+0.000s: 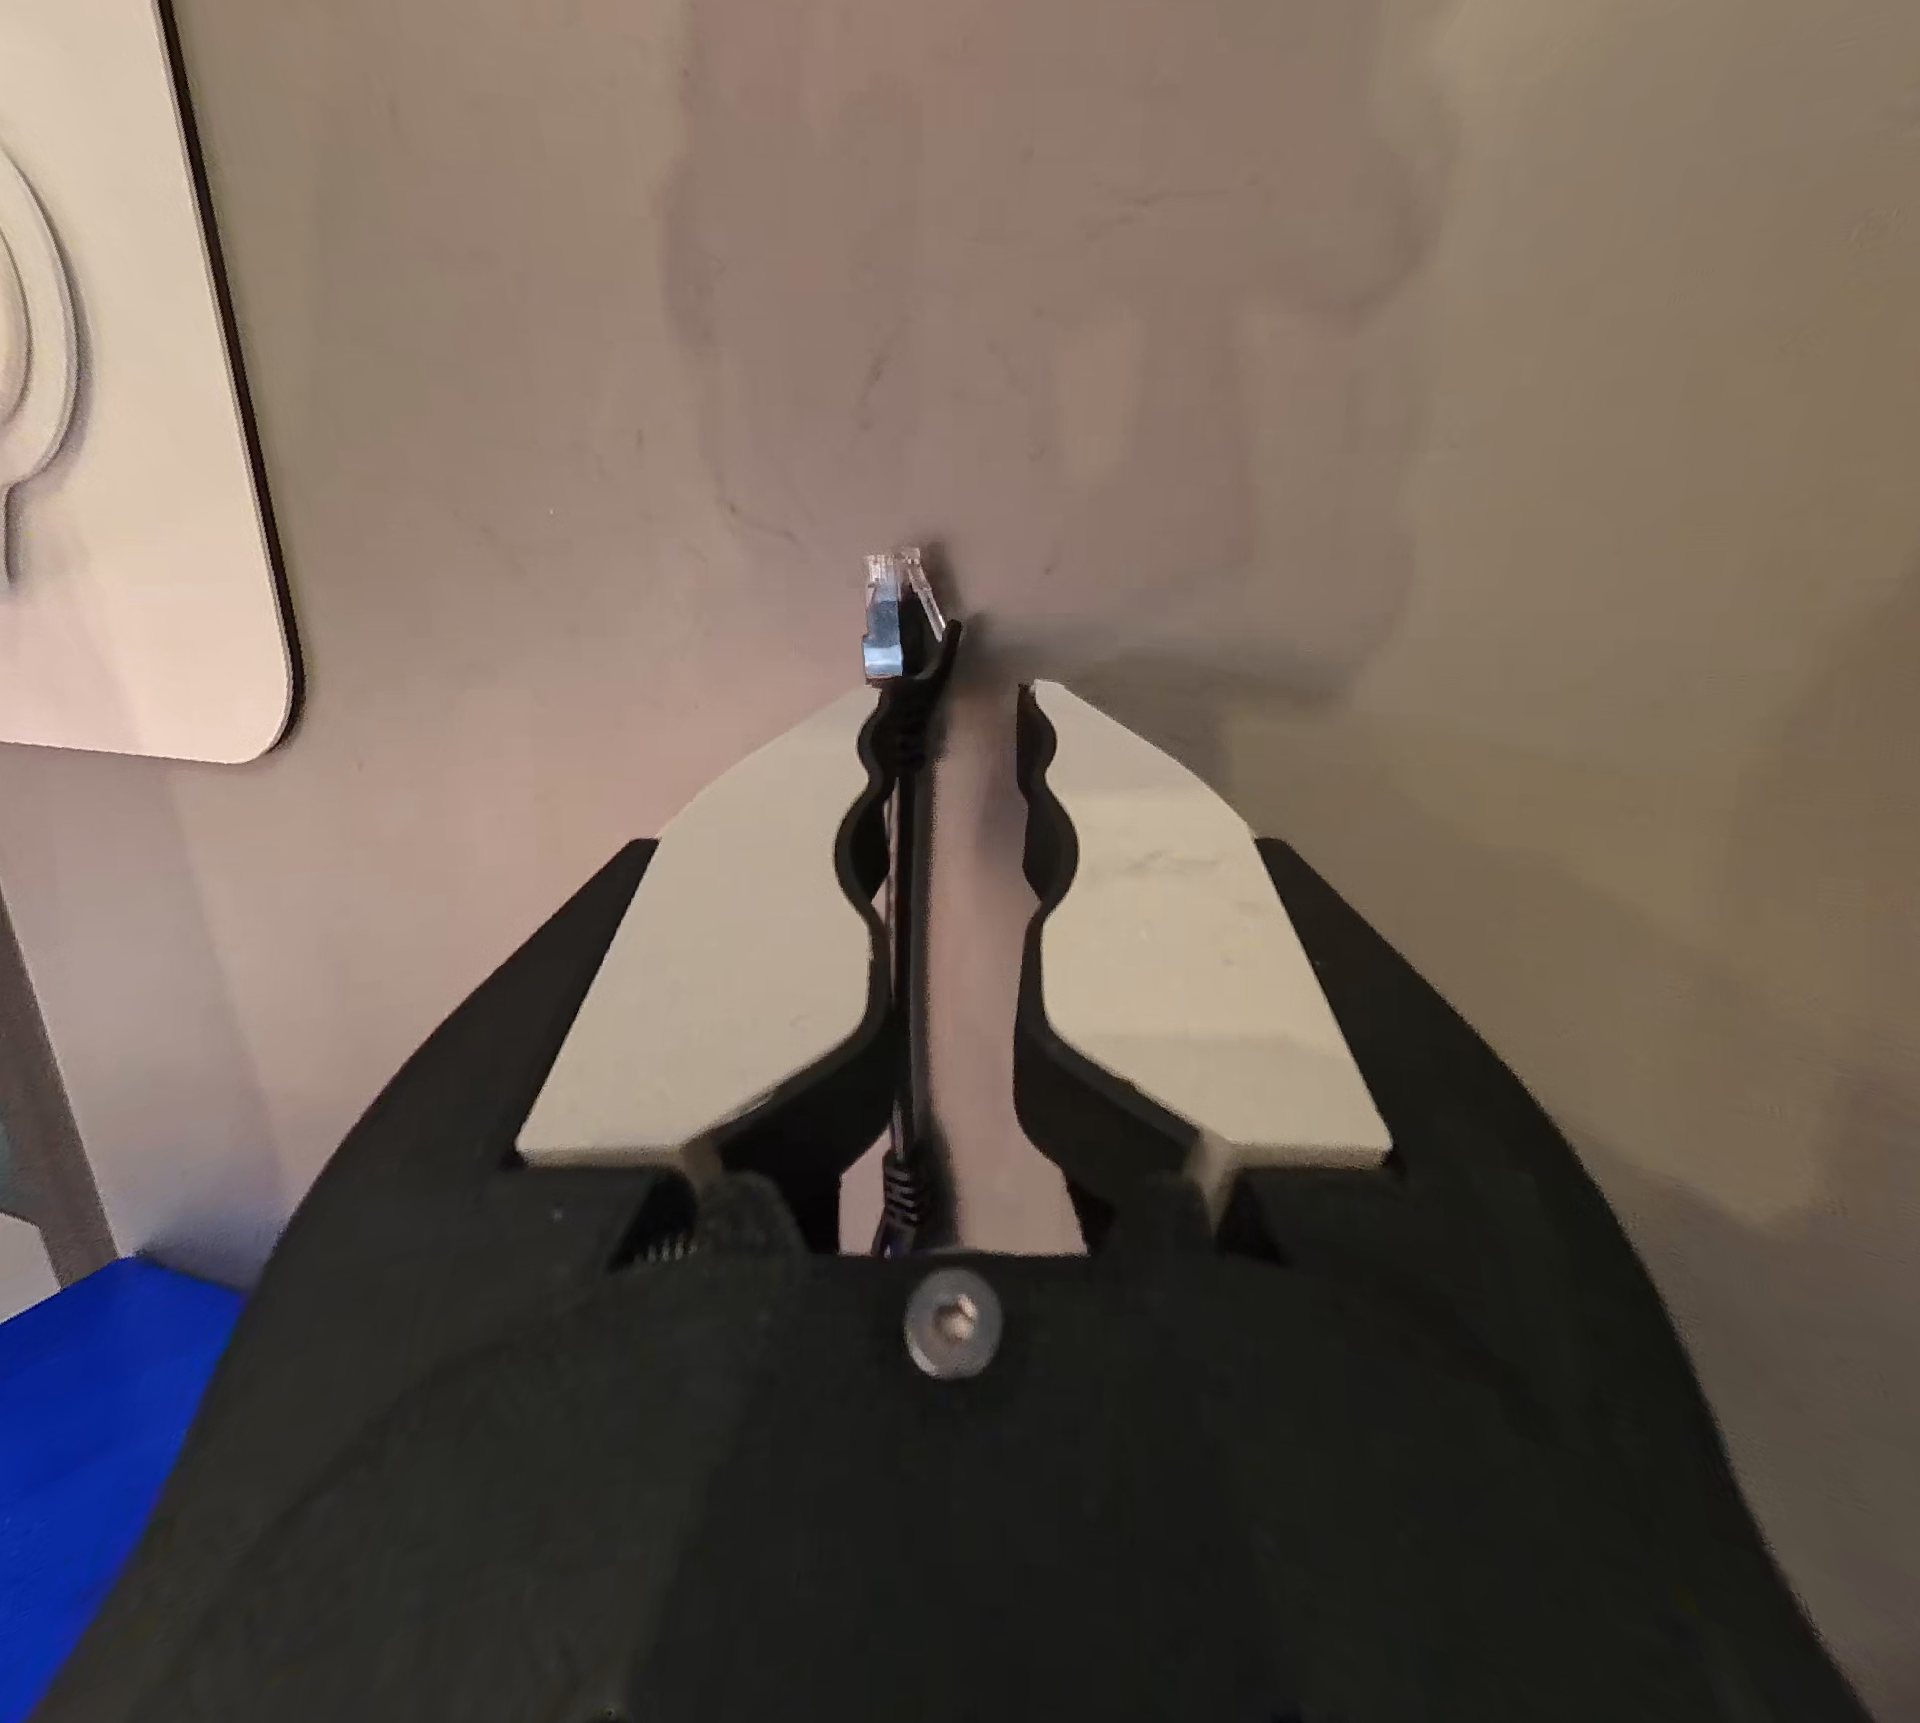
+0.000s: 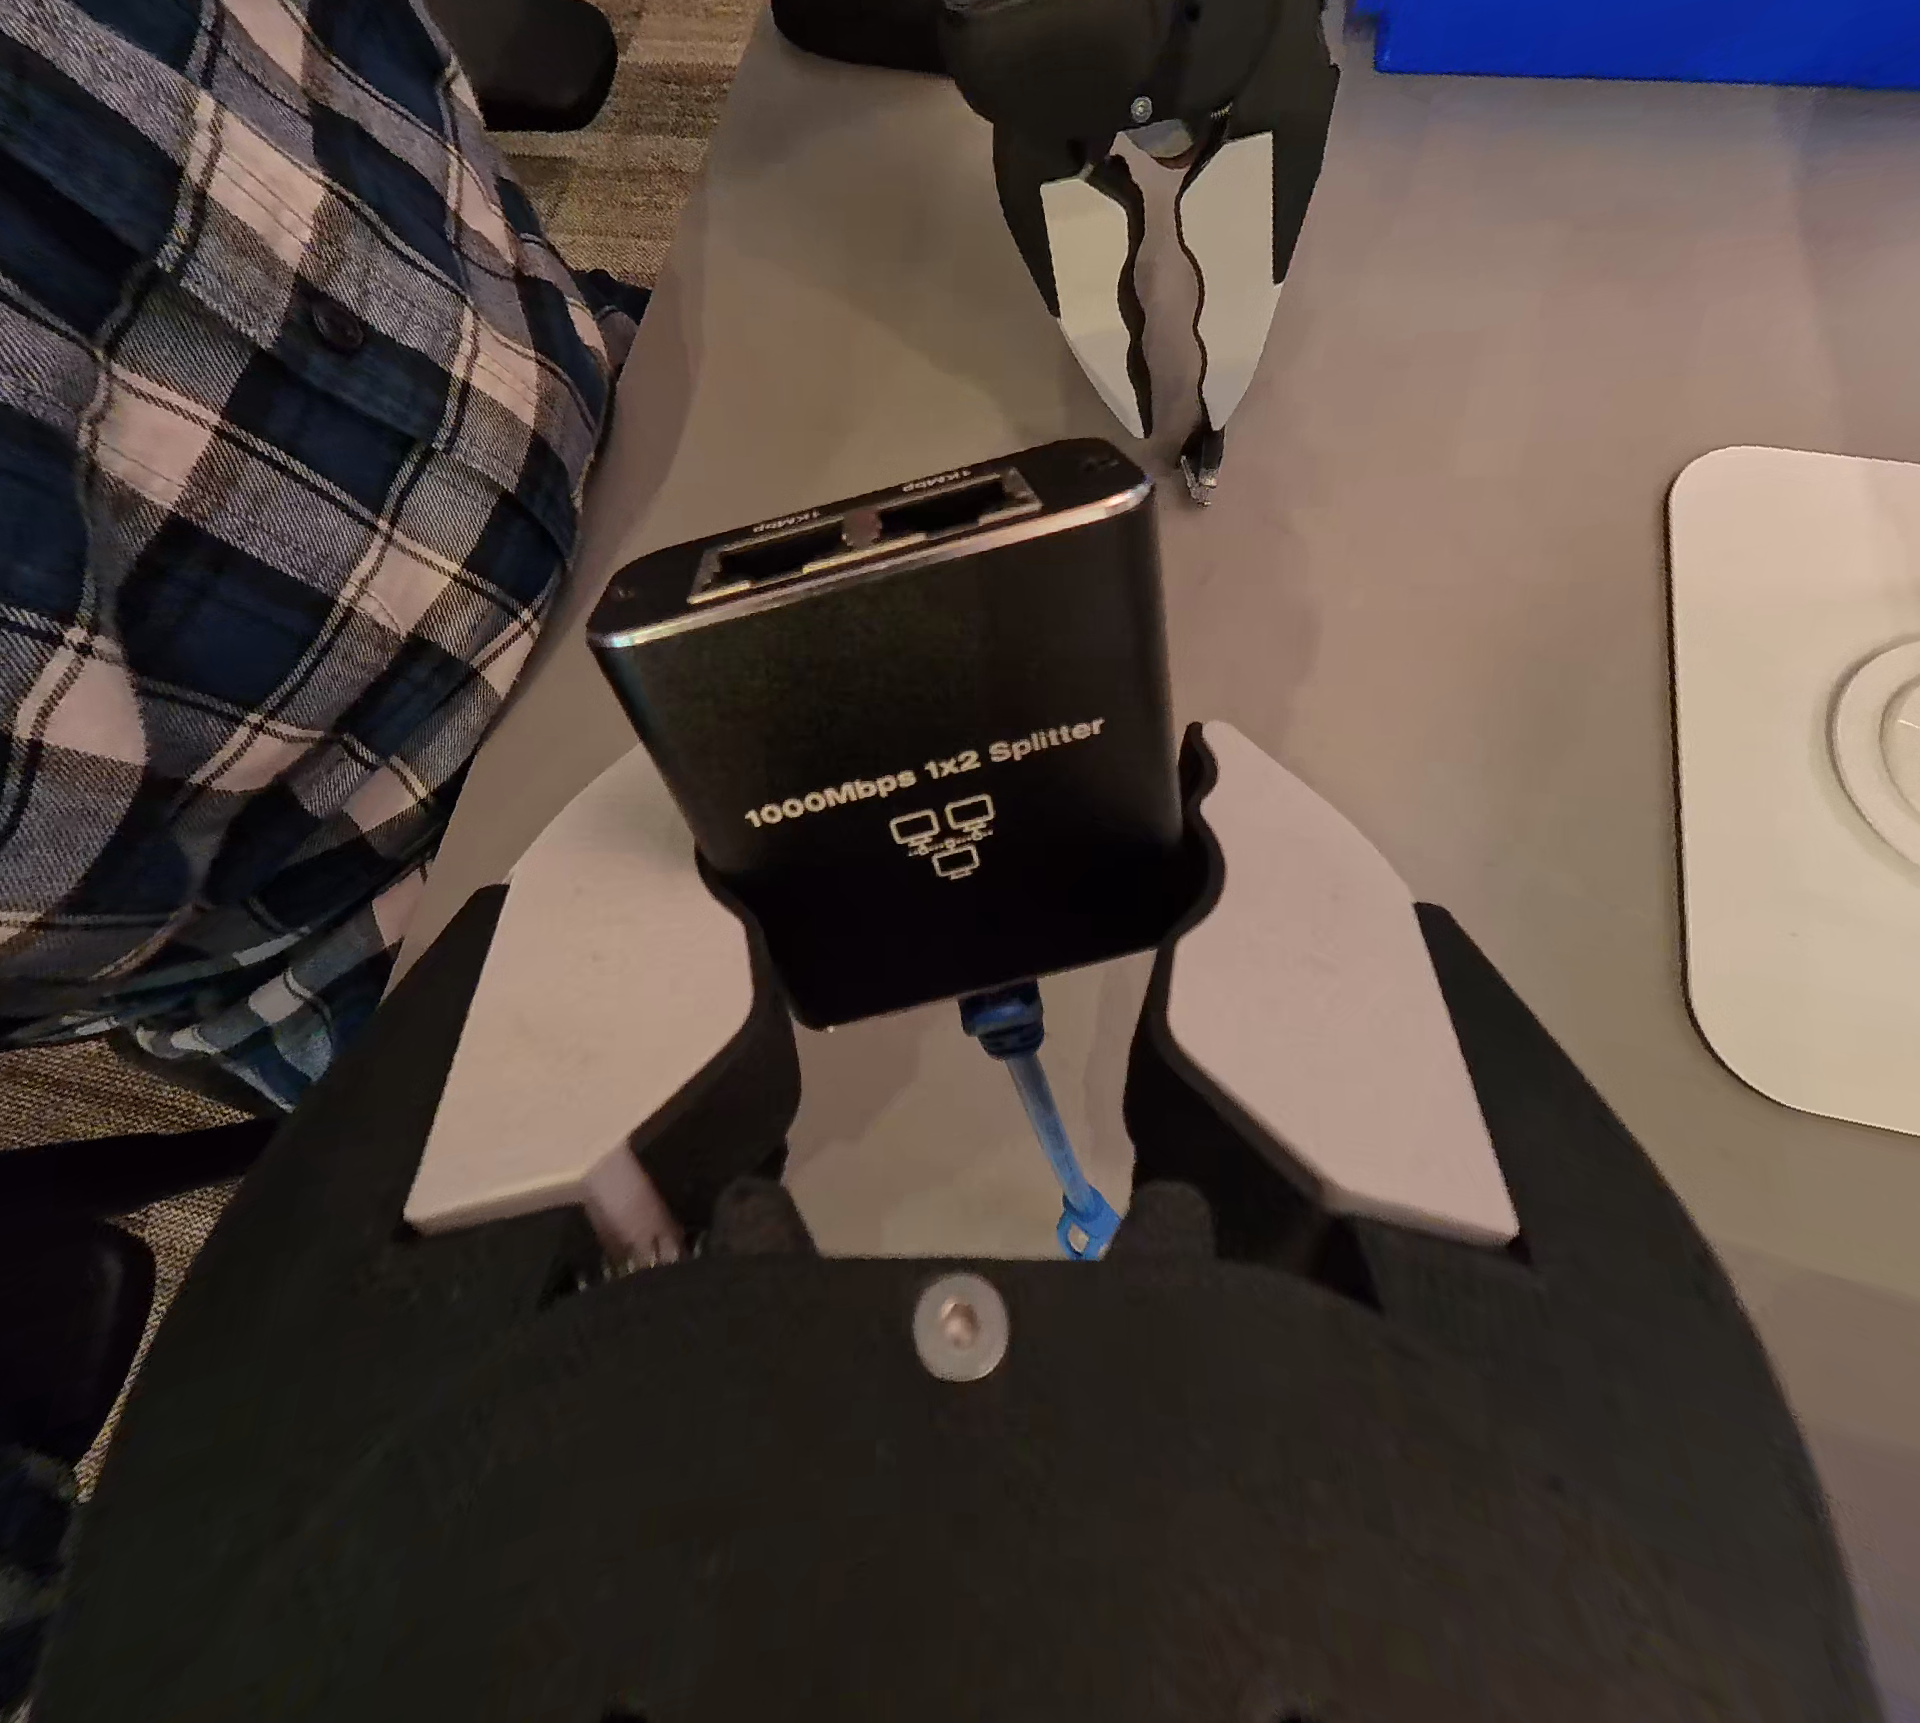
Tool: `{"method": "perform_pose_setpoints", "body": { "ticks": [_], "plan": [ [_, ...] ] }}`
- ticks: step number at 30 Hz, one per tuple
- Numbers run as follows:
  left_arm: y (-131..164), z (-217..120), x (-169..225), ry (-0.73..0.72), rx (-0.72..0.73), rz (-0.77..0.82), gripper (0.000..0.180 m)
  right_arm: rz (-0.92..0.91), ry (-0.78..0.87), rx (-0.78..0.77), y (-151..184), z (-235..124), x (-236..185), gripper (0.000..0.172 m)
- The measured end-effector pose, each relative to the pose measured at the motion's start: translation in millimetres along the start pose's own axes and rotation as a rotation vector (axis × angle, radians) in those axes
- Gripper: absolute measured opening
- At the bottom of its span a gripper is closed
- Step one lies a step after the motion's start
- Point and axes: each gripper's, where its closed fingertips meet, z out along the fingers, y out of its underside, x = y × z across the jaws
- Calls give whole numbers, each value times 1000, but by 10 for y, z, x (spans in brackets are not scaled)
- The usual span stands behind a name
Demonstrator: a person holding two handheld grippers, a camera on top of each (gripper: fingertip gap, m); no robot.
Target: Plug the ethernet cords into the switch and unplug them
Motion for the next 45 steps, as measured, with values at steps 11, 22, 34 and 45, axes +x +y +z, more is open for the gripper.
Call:
{"method": "perform_pose_setpoints", "body": {
  "ticks": [11, 22, 34, 45],
  "plan": [
    [-65, -56, -88, -5, 43, -6, 24, -5, 10, 7, -46, -30, -8, 80],
    [18, 84, -243, -38, -5, -30, 31, -2, 8, 9, -36, -15, 6, 80],
    [85, 148, -327, 166, 15, -165, 20, -6, -6, 7, -38, 22, -11, 80],
    [105, 151, -344, 257, 70, -285, 8, -11, -12, 10, -39, 48, -20, 80]
  ]
}}
